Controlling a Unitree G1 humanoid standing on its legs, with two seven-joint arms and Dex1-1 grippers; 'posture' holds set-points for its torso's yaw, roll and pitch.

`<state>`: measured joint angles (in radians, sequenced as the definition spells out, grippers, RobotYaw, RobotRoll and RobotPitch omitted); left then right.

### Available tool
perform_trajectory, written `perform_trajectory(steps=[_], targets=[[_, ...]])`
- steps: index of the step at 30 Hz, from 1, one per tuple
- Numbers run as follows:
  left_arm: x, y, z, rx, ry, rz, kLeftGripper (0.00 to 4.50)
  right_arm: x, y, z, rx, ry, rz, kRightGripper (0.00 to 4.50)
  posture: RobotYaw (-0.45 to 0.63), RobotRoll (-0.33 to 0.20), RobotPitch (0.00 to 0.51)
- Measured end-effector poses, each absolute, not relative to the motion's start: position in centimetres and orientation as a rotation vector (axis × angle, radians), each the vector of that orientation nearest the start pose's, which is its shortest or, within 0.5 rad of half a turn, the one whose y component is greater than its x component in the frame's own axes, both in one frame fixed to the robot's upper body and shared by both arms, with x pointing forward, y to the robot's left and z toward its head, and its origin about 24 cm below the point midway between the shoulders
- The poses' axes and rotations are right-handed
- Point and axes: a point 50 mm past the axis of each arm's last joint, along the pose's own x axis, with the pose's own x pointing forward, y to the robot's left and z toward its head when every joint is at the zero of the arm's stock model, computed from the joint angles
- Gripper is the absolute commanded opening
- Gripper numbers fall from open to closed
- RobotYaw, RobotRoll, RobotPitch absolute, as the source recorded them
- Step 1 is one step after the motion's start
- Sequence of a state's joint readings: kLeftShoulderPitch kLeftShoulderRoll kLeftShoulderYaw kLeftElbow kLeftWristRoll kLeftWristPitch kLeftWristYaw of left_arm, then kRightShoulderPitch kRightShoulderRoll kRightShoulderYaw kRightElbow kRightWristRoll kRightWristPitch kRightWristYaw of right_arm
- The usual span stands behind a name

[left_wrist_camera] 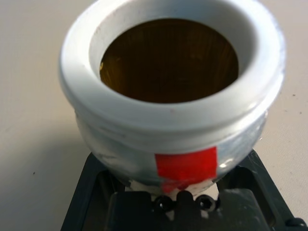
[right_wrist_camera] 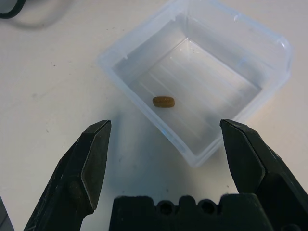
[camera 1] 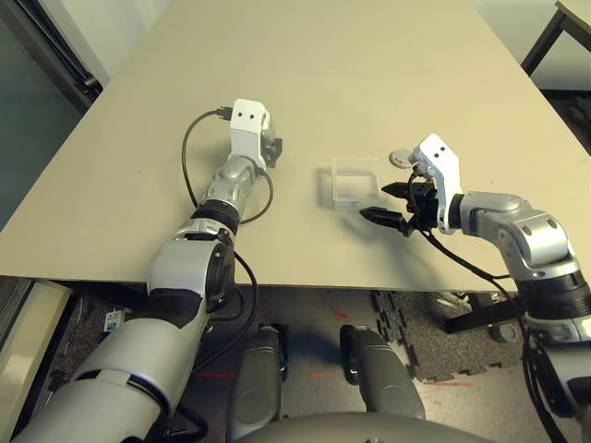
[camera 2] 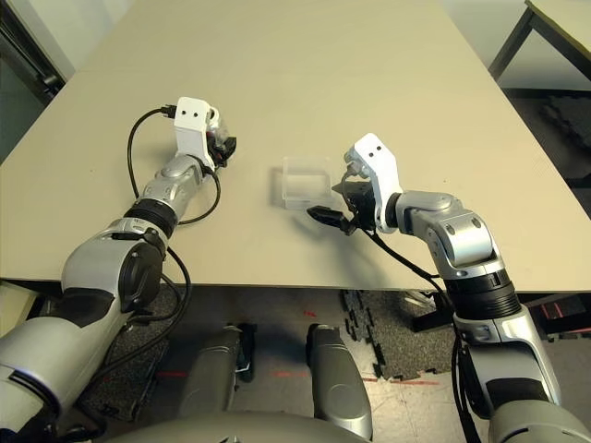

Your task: Pour the medicine from the bottle into the box.

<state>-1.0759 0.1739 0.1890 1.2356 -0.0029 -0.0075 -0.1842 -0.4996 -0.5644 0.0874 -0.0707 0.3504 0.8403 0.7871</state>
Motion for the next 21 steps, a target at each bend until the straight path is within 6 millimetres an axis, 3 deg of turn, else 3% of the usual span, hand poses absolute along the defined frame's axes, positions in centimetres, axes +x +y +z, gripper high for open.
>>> perform_trajectory(steps=[10, 15, 21], targets=[[41.28, 14.58, 11.89, 0.074, 0.164, -0.179, 2.66, 30.41, -17.07, 13.35, -0.145, 0.413, 0.854, 4.50, -0.01, 0.000, 0.152], [41.30, 14.85, 11.94, 0.076, 0.158, -0.171, 4.43, 30.56, -17.20, 13.27, -0.141, 0.411, 0.850, 4.50, -0.01, 0.000, 0.151], [41.35, 15.46, 12.30, 0.082, 0.135, -0.156, 4.47, 30.70, -17.26, 13.30, -0.142, 0.404, 0.848, 4.50, -0.01, 0.000, 0.152]])
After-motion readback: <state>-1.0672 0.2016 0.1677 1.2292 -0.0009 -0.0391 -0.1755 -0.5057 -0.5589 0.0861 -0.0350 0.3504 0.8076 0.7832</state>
